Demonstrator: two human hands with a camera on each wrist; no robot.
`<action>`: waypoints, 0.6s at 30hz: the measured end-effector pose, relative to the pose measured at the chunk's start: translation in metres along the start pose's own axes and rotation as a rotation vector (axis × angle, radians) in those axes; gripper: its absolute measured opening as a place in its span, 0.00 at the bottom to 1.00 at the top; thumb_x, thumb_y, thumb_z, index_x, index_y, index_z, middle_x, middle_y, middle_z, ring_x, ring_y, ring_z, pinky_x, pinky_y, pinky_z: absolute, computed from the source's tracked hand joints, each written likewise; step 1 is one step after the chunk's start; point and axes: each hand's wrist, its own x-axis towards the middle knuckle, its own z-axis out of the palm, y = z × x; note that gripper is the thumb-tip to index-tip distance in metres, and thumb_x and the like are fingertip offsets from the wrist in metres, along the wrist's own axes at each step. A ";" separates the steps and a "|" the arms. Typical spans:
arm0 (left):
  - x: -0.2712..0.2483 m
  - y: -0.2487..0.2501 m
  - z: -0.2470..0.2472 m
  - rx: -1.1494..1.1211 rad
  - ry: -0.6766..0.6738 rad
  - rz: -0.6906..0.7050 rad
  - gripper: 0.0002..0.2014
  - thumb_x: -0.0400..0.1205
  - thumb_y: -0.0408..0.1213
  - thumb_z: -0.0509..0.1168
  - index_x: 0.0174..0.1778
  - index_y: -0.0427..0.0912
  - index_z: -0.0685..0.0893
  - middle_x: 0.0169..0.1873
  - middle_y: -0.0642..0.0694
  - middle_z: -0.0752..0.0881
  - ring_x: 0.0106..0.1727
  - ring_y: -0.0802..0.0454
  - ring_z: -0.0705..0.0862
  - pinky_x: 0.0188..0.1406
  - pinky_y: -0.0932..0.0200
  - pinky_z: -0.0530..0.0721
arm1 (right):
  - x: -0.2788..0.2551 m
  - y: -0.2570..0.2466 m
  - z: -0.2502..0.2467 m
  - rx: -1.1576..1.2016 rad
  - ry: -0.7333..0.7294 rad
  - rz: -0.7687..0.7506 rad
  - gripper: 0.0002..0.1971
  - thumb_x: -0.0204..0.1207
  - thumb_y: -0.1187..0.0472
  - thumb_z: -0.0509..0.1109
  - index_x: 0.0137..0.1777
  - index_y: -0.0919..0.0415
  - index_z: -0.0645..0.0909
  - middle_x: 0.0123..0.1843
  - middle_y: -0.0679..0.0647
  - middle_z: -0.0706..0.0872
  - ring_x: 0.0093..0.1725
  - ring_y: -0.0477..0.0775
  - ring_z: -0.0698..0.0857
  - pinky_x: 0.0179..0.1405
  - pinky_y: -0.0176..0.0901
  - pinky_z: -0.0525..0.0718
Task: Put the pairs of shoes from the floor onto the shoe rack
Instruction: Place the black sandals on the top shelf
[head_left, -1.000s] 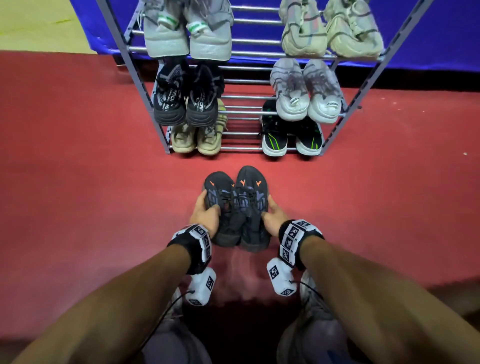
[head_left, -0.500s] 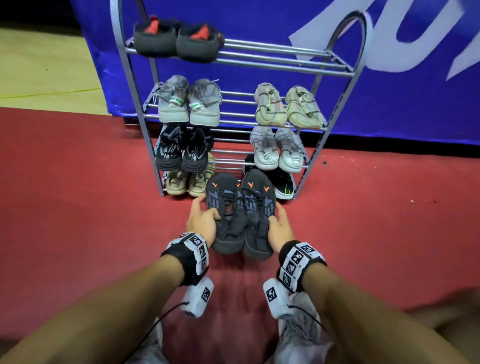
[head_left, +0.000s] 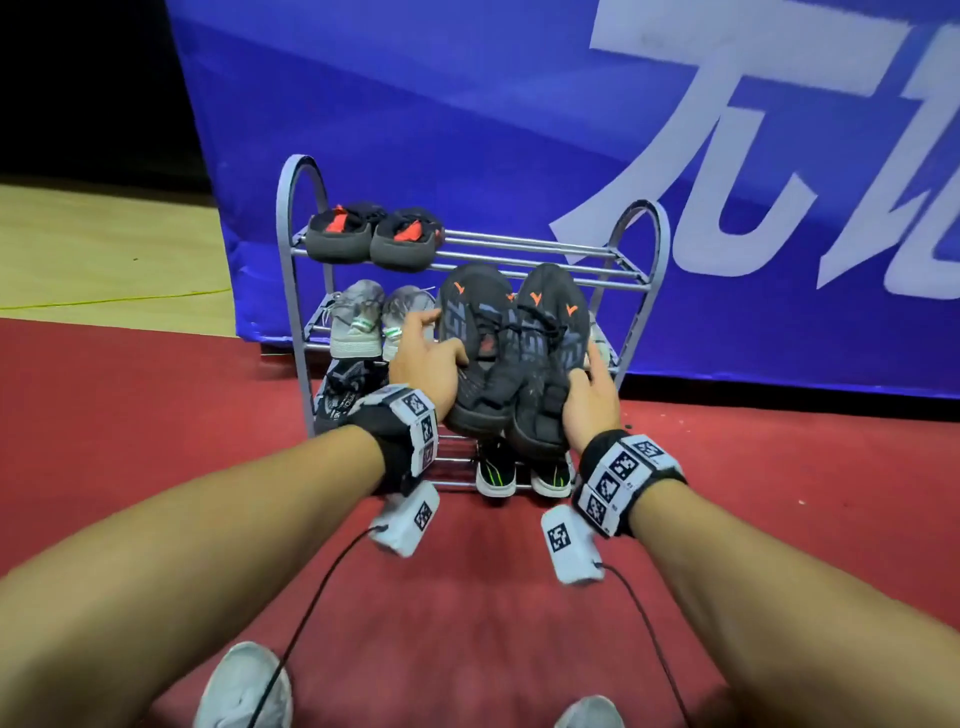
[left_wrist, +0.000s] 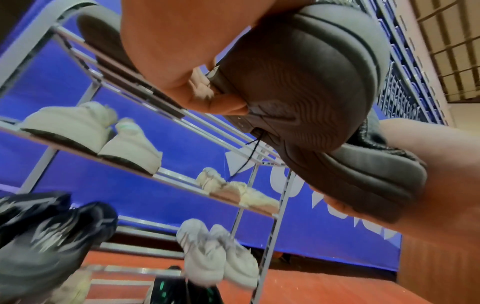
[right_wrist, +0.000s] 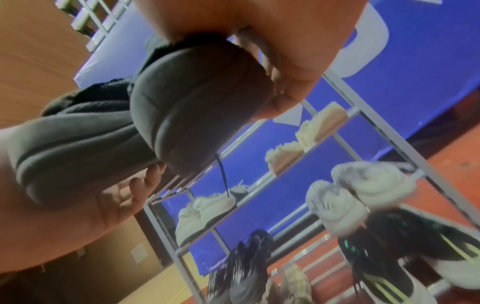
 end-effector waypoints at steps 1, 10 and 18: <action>0.007 0.010 0.004 -0.012 0.001 0.022 0.26 0.68 0.32 0.67 0.64 0.52 0.80 0.39 0.52 0.83 0.44 0.45 0.83 0.44 0.52 0.79 | 0.007 -0.014 -0.004 -0.012 -0.007 -0.015 0.31 0.77 0.55 0.54 0.82 0.40 0.63 0.63 0.48 0.86 0.58 0.56 0.85 0.67 0.60 0.81; 0.084 0.056 0.054 -0.123 0.044 0.058 0.20 0.73 0.37 0.70 0.61 0.53 0.79 0.27 0.55 0.82 0.32 0.52 0.80 0.39 0.55 0.79 | 0.099 -0.082 -0.011 0.076 0.150 -0.054 0.28 0.79 0.59 0.65 0.79 0.43 0.71 0.62 0.57 0.86 0.49 0.52 0.84 0.55 0.43 0.82; 0.137 0.035 0.111 -0.331 0.033 -0.060 0.19 0.70 0.45 0.74 0.56 0.51 0.83 0.37 0.50 0.88 0.43 0.46 0.88 0.48 0.51 0.87 | 0.168 -0.056 0.007 0.152 0.127 0.072 0.22 0.80 0.62 0.64 0.74 0.52 0.79 0.55 0.52 0.85 0.45 0.46 0.83 0.38 0.27 0.79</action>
